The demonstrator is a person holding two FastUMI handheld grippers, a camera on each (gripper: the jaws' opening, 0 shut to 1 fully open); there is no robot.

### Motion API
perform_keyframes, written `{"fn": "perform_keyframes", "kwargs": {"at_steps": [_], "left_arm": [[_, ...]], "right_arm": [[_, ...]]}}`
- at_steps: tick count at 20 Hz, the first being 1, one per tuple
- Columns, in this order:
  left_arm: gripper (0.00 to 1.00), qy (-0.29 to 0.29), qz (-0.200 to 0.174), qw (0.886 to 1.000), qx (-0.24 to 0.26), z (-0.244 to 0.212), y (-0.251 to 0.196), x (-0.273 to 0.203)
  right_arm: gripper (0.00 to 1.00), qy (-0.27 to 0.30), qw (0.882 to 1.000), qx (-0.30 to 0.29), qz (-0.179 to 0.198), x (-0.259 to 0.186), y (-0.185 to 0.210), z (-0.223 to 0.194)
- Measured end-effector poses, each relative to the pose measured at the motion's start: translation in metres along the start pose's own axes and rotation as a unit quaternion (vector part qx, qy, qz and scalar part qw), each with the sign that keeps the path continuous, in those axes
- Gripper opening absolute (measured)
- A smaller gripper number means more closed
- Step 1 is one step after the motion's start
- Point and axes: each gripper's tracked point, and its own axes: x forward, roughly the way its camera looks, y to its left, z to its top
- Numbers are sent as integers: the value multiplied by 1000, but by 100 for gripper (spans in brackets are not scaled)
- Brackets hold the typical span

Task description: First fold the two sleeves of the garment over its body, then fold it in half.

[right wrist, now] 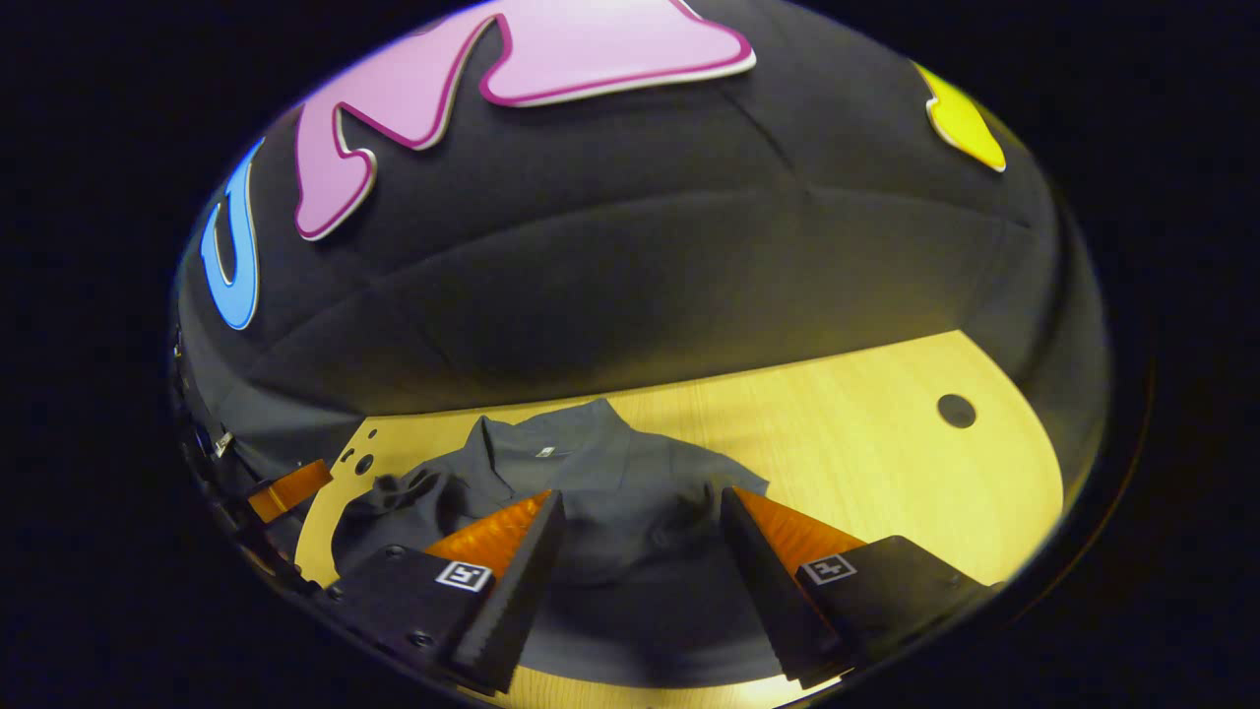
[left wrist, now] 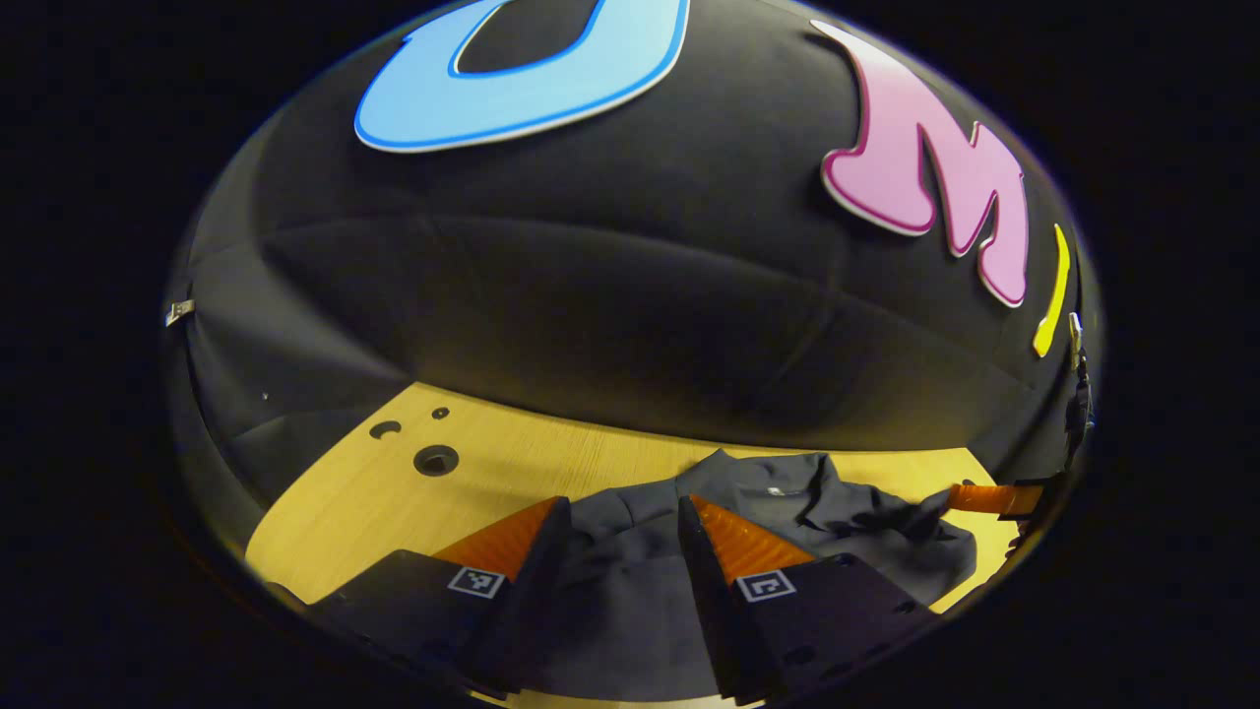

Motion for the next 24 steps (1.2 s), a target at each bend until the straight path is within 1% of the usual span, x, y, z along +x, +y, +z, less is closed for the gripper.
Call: {"fn": "perform_keyframes", "kwargs": {"at_steps": [1,2,3,4,5,7,10,11,16,19,20,22,24], "left_arm": [[73,-9,-1,1000,4,7,1,-15],[80,-18,-2,1000,7,14,1,-30],[84,-27,2,1000,10,20,5,-46],[93,-35,3,999,13,24,6,-62],[96,-44,5,999,15,29,8,-79],[96,-60,9,998,21,36,13,-115],[96,-79,16,996,36,40,18,-172],[96,-86,17,995,40,34,20,-185],[96,-112,24,992,58,27,24,-267],[96,-120,43,990,60,21,30,-313],[96,-123,46,990,55,15,30,-325],[96,-120,41,991,36,0,23,-345],[96,-107,36,993,14,-22,21,-358]], "right_arm": [[99,-9,1000,-3,-6,-13,0,6],[99,-17,1000,-5,-12,-25,0,10],[99,-26,999,-8,-18,-41,-1,14],[99,-34,999,-11,-25,-57,-2,17],[99,-42,999,-14,-31,-73,-2,19],[99,-54,997,-17,-43,-106,-2,17],[99,-66,996,-31,-56,-160,0,0],[99,-67,995,-34,-59,-175,2,-7],[99,-68,995,-44,-55,-243,15,-48],[99,-61,995,-53,-55,-279,17,-76],[99,-56,996,-52,-56,-290,17,-87],[99,-48,996,-44,-58,-308,16,-107],[99,-43,996,-46,-64,-321,13,-129]]}}
